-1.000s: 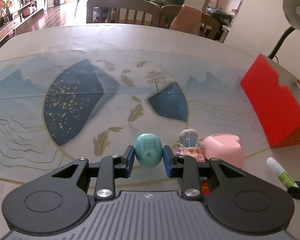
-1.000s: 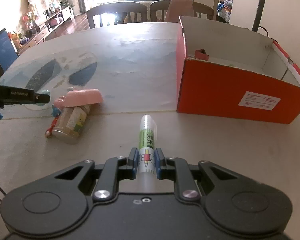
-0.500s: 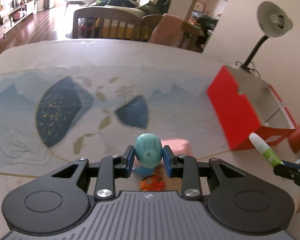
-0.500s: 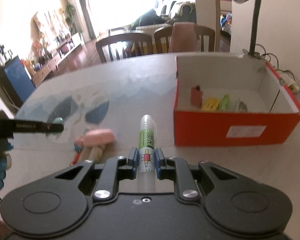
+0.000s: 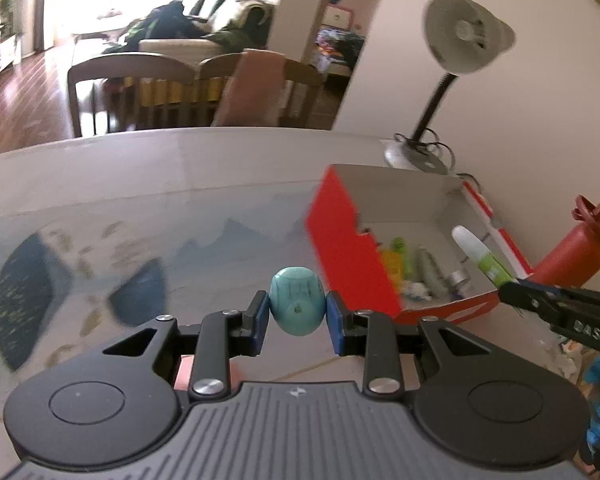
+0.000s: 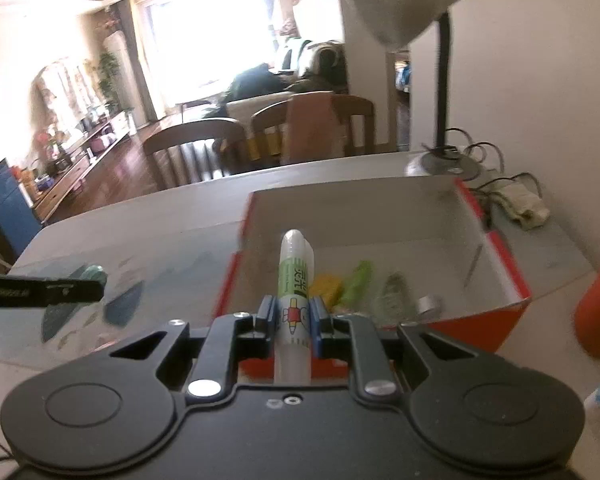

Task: Organize rigid objects
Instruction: 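Carry the teal egg and glue stick into the red box and open both grippers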

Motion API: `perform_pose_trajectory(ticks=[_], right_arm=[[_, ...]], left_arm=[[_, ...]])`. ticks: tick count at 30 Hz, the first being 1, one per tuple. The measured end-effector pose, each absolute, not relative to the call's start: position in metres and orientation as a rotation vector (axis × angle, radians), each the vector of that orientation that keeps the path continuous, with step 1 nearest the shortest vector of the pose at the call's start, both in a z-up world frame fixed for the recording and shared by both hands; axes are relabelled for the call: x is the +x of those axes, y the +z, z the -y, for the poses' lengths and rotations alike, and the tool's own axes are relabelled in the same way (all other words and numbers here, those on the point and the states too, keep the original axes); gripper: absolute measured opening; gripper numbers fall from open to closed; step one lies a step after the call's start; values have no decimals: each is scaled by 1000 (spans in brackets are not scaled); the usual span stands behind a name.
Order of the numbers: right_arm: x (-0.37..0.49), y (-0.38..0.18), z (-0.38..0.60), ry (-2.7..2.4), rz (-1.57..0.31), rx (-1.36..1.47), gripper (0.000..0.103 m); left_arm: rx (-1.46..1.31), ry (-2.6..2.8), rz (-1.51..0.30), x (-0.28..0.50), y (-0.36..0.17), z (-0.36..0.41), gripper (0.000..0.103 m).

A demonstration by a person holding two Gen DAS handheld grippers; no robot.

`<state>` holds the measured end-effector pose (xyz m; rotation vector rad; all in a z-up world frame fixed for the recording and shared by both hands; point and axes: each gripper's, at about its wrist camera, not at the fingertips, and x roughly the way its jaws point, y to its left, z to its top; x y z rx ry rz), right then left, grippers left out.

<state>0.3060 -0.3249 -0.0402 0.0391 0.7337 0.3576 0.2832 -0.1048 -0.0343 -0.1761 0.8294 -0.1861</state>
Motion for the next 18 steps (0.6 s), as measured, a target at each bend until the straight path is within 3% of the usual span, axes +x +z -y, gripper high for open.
perform_pose_trajectory(ticks=[18], right_arm=[[406,-81,393,318,-828,53,16]], left_arm=[[-63,-300,-950,368,-61,236,30]])
